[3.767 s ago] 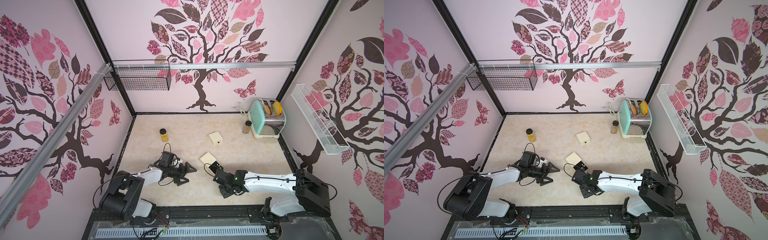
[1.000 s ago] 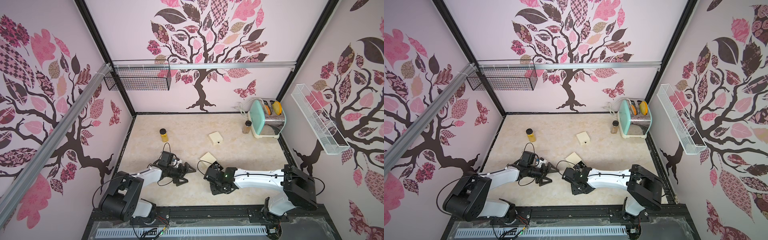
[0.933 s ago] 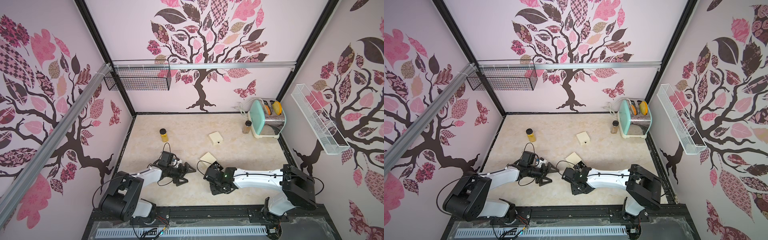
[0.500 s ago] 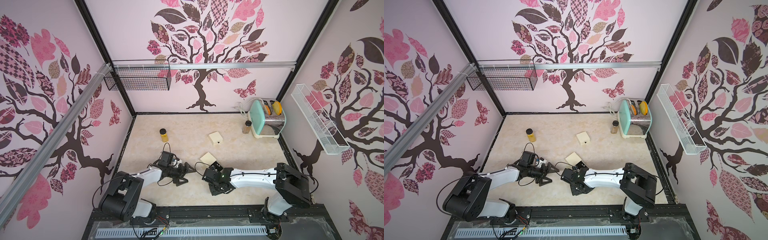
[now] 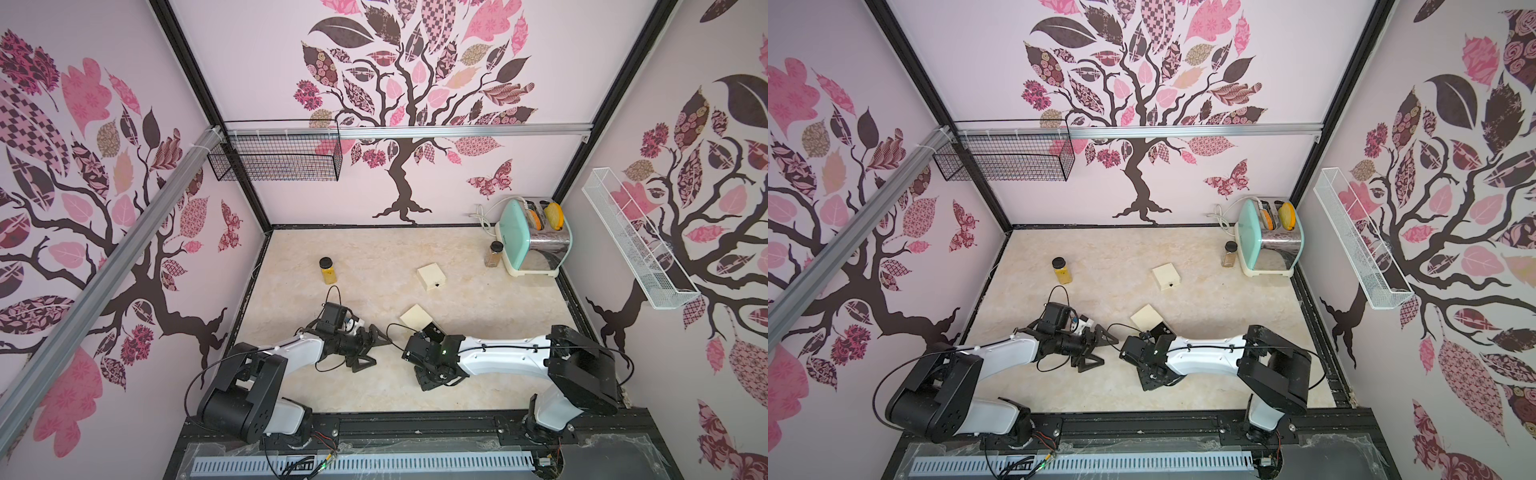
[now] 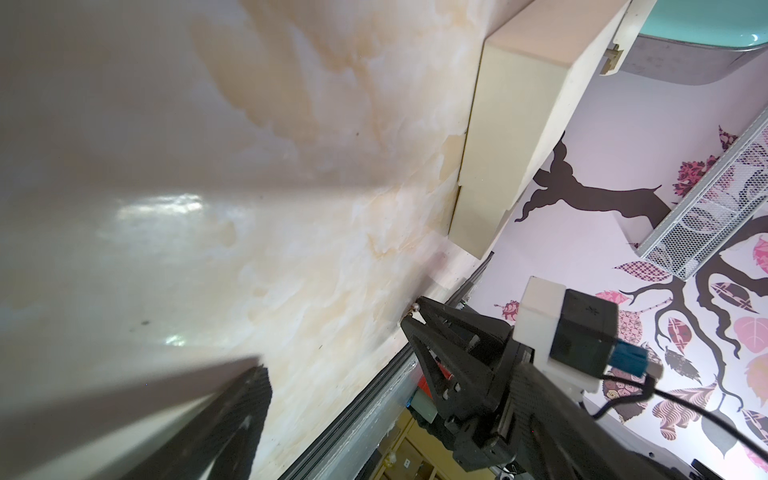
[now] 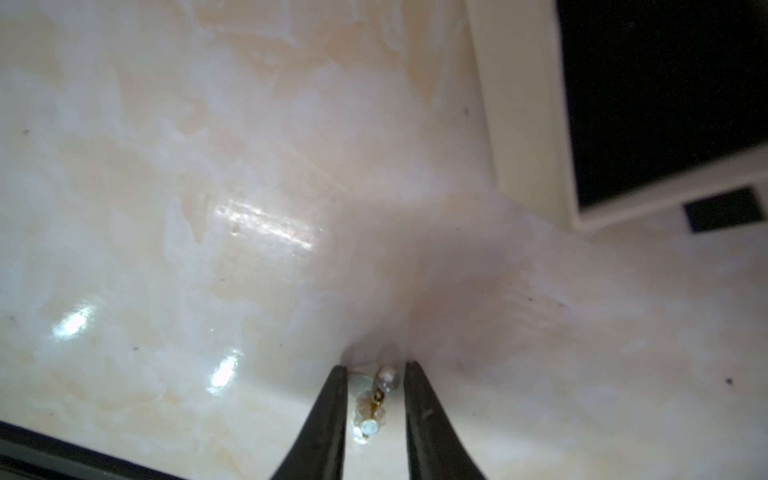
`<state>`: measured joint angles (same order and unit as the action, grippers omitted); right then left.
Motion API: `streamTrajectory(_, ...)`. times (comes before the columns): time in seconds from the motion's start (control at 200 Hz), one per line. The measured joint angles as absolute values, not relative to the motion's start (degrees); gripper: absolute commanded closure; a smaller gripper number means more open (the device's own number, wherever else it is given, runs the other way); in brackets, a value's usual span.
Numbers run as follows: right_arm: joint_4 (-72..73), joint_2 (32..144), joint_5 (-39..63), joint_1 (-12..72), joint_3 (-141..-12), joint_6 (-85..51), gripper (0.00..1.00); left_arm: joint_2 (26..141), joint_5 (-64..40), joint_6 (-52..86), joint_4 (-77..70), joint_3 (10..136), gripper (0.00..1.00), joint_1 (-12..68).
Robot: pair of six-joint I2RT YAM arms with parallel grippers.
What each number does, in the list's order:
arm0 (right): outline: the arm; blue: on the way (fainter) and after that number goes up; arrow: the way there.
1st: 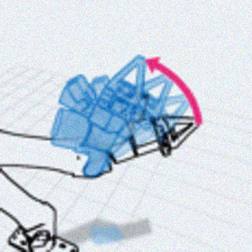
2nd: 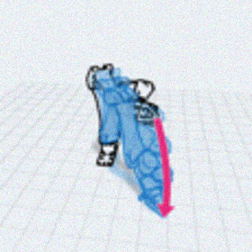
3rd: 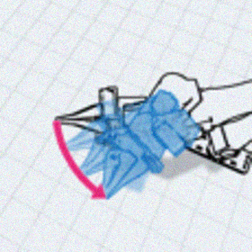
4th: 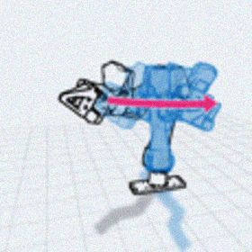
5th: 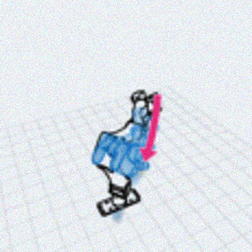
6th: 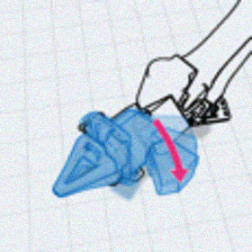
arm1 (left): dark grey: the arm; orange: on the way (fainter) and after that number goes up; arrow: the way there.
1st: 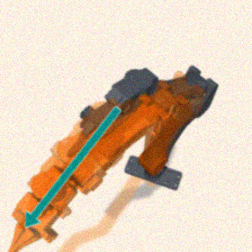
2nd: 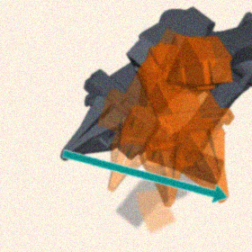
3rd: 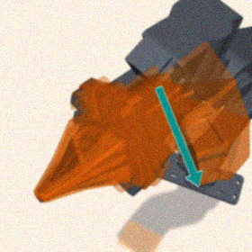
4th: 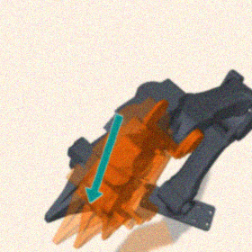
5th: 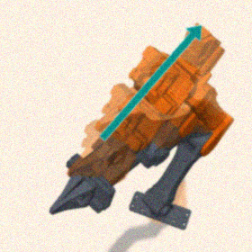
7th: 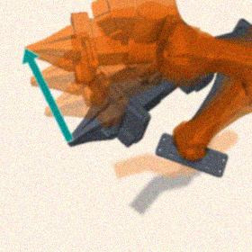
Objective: Place the earrings into the drawer-style jewelry box
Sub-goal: Pick up the earring from the center of the board.
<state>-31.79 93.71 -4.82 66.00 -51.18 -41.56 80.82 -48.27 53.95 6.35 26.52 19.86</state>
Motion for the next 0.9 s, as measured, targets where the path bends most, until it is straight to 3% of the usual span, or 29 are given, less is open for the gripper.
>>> streamTrajectory(0.895, -30.3, 93.7, -4.0, 63.9, -50.8, -36.8, 0.81, 80.0, -47.3, 54.0, 7.0, 26.4, 0.06, 19.9)
